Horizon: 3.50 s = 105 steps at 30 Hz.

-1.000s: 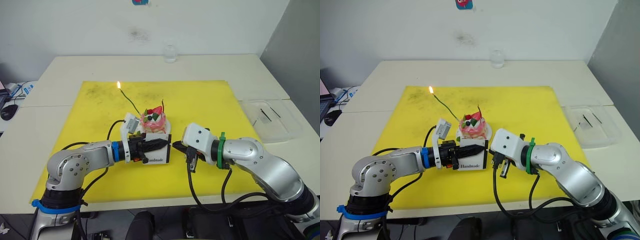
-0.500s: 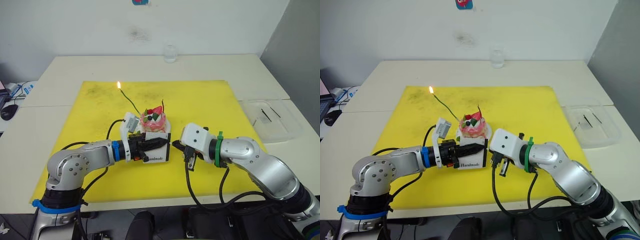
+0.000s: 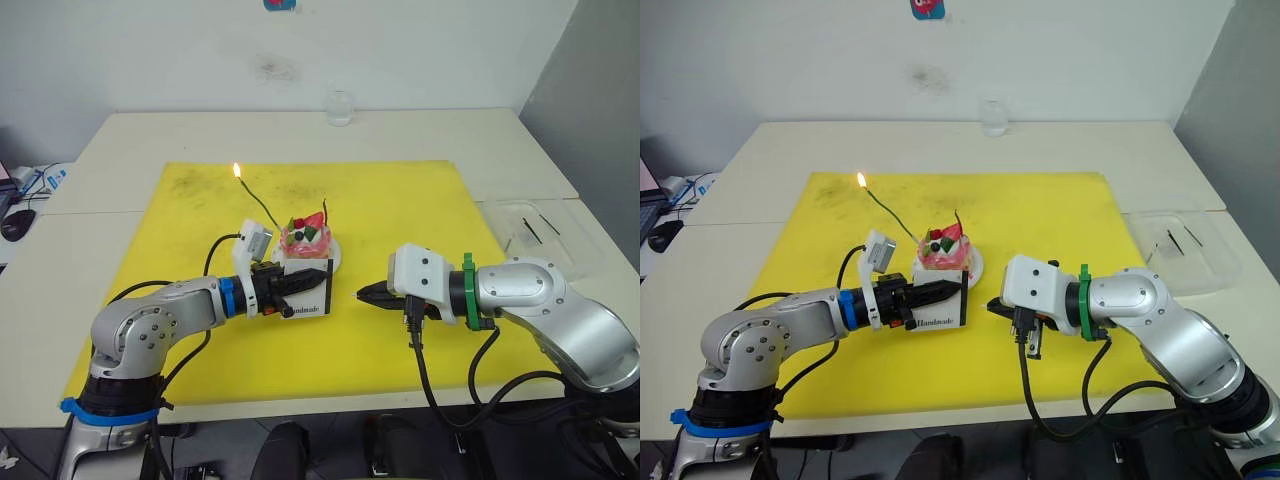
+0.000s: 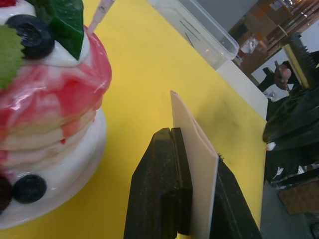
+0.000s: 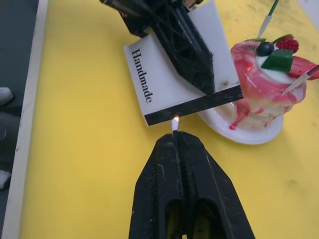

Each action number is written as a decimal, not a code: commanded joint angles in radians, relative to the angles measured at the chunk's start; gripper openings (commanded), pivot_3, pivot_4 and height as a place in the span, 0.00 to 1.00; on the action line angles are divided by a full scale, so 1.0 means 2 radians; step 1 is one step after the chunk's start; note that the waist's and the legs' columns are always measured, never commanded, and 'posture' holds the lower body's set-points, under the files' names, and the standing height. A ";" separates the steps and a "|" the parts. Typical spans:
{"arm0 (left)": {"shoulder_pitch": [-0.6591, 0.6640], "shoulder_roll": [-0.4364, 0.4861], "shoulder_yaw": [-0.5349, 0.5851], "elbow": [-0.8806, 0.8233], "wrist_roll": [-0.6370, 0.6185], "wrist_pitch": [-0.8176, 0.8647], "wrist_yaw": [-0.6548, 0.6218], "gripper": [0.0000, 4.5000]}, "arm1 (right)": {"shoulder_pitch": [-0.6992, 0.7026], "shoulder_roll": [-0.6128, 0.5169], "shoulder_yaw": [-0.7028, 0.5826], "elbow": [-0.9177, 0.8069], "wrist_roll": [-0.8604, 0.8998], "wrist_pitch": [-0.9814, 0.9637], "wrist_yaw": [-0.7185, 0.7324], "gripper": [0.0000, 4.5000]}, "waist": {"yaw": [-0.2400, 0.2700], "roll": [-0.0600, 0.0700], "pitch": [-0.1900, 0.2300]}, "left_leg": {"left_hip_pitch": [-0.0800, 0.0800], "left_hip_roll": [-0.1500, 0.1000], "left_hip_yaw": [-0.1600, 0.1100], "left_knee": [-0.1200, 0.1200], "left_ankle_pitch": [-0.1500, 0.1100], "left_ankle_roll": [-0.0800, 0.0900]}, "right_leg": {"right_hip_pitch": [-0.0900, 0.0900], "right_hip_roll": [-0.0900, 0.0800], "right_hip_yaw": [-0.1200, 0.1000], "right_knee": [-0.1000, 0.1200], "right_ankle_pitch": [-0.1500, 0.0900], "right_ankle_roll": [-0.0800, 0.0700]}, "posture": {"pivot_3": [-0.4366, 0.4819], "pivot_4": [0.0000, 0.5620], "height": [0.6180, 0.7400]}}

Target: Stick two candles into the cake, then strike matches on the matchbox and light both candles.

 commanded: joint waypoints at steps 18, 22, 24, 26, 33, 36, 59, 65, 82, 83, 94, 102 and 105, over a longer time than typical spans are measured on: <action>0.045 0.040 -0.006 -0.031 0.030 -0.027 -0.055 0.00 | -0.129 0.113 -0.001 0.116 -0.069 -0.030 -0.098 0.01 | 0.001 0.000 0.000 | 0.000 0.000 0.000 0.000 0.000 0.000 | 0.000 0.000 0.000 0.000 0.000 0.000 | 0.48 0.27 1.00; 0.044 0.039 -0.007 -0.030 0.030 -0.027 -0.055 0.00 | -0.131 0.118 0.005 0.129 -0.081 -0.041 -0.095 0.01 | 0.001 0.000 0.000 | 0.000 0.000 0.000 0.000 0.000 0.000 | 0.000 0.000 0.000 0.000 0.000 0.000 | 0.48 0.27 1.00; 0.043 0.037 -0.008 -0.030 0.030 -0.028 -0.054 0.00 | -0.131 0.124 0.008 0.138 -0.089 -0.048 -0.098 0.01 | 0.001 0.000 0.000 | 0.000 0.000 0.000 0.000 0.000 0.000 | 0.000 0.000 0.000 0.000 0.000 0.000 | 0.48 0.27 1.00; 0.043 0.036 -0.009 -0.030 0.030 -0.029 -0.054 0.00 | -0.131 0.128 0.008 0.144 -0.094 -0.052 -0.098 0.01 | 0.001 0.000 0.000 | 0.000 0.000 0.000 0.000 0.000 0.000 | 0.000 0.000 0.000 0.000 0.000 0.000 | 0.48 0.27 1.00; 0.040 0.032 -0.011 -0.031 0.030 -0.028 -0.053 0.00 | -0.131 0.139 0.007 0.162 -0.115 -0.070 -0.098 0.01 | 0.001 0.000 0.000 | 0.000 0.000 0.000 0.000 0.000 0.000 | 0.000 0.000 0.000 0.000 0.000 0.000 | 0.48 0.27 1.00; 0.039 0.032 -0.011 -0.030 0.031 -0.028 -0.054 0.00 | -0.131 0.143 0.007 0.167 -0.121 -0.076 -0.098 0.01 | 0.001 0.000 0.000 | 0.000 0.000 0.000 0.000 0.000 0.000 | 0.000 0.000 0.000 0.000 0.000 0.000 | 0.48 0.27 1.00; 0.037 0.031 -0.013 -0.032 0.031 -0.027 -0.054 0.00 | -0.130 0.157 0.012 0.185 -0.143 -0.094 -0.092 0.01 | 0.001 0.000 0.000 | 0.000 0.000 0.000 0.000 0.000 0.000 | 0.000 0.000 0.000 0.000 0.000 0.000 | 0.48 0.27 1.00; 0.039 0.030 -0.013 -0.033 0.030 -0.027 -0.053 0.00 | -0.128 0.159 0.011 0.184 -0.147 -0.094 -0.086 0.01 | 0.001 0.000 0.000 | 0.000 0.000 0.000 0.000 0.000 0.000 | 0.000 0.000 0.000 0.000 0.000 0.000 | 0.48 0.27 1.00; 0.040 0.028 -0.013 -0.034 0.030 -0.027 -0.052 0.00 | -0.128 0.157 0.009 0.183 -0.148 -0.094 -0.082 0.01 | 0.001 0.000 0.000 | 0.000 0.000 0.000 0.000 0.000 0.000 | 0.000 0.000 0.000 0.000 0.000 0.000 | 0.48 0.27 1.00; 0.040 0.028 -0.013 -0.034 0.030 -0.027 -0.052 0.00 | -0.128 0.157 0.009 0.183 -0.148 -0.094 -0.082 0.01 | 0.001 0.000 0.000 | 0.000 0.000 0.000 0.000 0.000 0.000 | 0.000 0.000 0.000 0.000 0.000 0.000 | 0.48 0.27 1.00; 0.039 0.026 -0.014 -0.033 0.032 -0.027 -0.052 0.00 | -0.127 0.154 0.005 0.179 -0.149 -0.091 -0.080 0.01 | 0.001 0.000 0.000 | 0.000 0.000 0.000 0.000 0.000 0.000 | 0.000 0.000 0.000 0.000 0.000 0.000 | 0.48 0.27 1.00; 0.038 0.025 -0.015 -0.032 0.032 -0.027 -0.053 0.00 | -0.125 0.152 0.004 0.173 -0.147 -0.087 -0.080 0.01 | 0.001 0.000 0.000 | 0.000 0.000 0.000 0.000 0.000 0.000 | 0.000 0.000 0.000 0.000 0.000 0.000 | 0.48 0.27 1.00; 0.038 0.025 -0.015 -0.032 0.032 -0.027 -0.053 0.00 | -0.124 0.151 0.004 0.171 -0.146 -0.086 -0.079 0.01 | 0.001 0.000 0.000 | 0.000 0.000 0.000 0.000 0.000 0.000 | 0.000 0.000 0.000 0.000 0.000 0.000 | 0.48 0.27 1.00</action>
